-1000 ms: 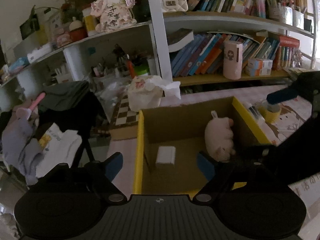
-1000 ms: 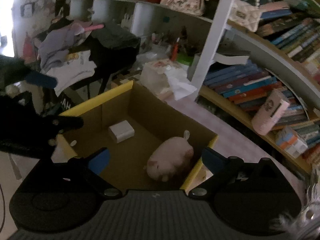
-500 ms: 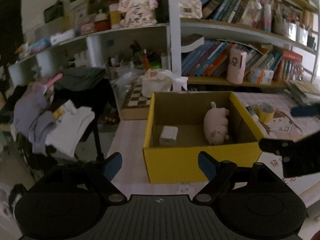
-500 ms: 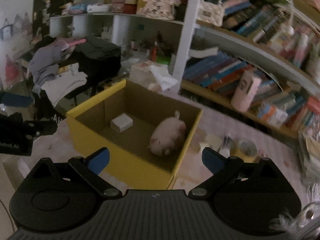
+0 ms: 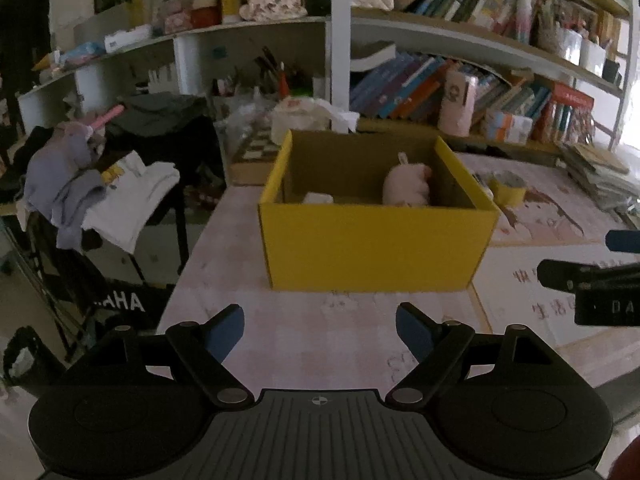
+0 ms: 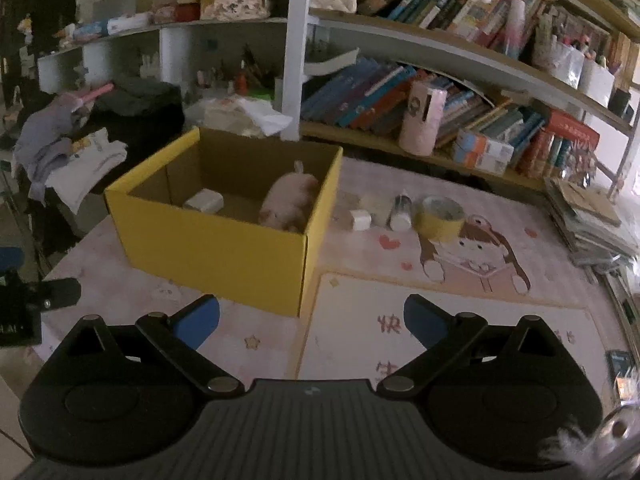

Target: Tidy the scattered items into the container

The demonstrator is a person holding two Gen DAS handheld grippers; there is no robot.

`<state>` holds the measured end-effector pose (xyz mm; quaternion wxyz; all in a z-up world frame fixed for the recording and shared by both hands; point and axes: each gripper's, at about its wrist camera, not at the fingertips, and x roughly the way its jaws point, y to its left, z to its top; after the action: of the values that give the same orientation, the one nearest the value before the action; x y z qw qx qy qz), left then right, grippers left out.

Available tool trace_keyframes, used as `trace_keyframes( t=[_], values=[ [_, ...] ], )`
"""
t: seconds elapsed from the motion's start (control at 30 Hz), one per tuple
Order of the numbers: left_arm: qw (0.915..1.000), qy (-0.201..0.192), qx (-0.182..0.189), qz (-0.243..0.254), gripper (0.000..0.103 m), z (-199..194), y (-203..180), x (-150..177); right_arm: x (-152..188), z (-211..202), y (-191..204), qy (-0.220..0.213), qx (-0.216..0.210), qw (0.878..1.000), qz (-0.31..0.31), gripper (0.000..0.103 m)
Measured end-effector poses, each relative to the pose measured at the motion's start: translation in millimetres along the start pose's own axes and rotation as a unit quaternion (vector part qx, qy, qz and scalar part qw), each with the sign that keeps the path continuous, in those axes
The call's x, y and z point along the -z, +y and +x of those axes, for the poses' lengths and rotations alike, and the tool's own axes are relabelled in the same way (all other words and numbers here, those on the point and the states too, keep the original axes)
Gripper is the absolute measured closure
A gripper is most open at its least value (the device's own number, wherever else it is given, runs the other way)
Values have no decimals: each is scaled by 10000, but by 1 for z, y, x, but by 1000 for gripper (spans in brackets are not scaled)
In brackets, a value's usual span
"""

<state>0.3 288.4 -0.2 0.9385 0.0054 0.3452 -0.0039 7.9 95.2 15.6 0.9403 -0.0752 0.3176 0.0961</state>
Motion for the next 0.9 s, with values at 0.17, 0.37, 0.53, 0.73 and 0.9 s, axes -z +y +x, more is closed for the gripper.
trace_keyframes(
  t=[0.17, 0.37, 0.53, 0.73, 0.9],
  values=[
    [9999, 68, 88, 81, 18, -4, -8, 11, 11, -4, 2, 197, -48, 9998, 44, 3],
    [9993, 219, 229, 192, 18, -6, -15, 22, 25, -9, 4, 406, -43, 9991, 128, 3],
    [9989, 297, 301, 226, 18, -5, -19, 28, 33, -11, 1, 554, -3, 9982, 220, 3],
    [9991, 231, 303, 163, 18, -5, -18, 27, 34, -14, 0, 555, 117, 9981, 243, 3],
    [9990, 256, 362, 86, 18, -2, -17, 27, 36, -11, -4, 659, 235, 9973, 234, 3]
  ],
)
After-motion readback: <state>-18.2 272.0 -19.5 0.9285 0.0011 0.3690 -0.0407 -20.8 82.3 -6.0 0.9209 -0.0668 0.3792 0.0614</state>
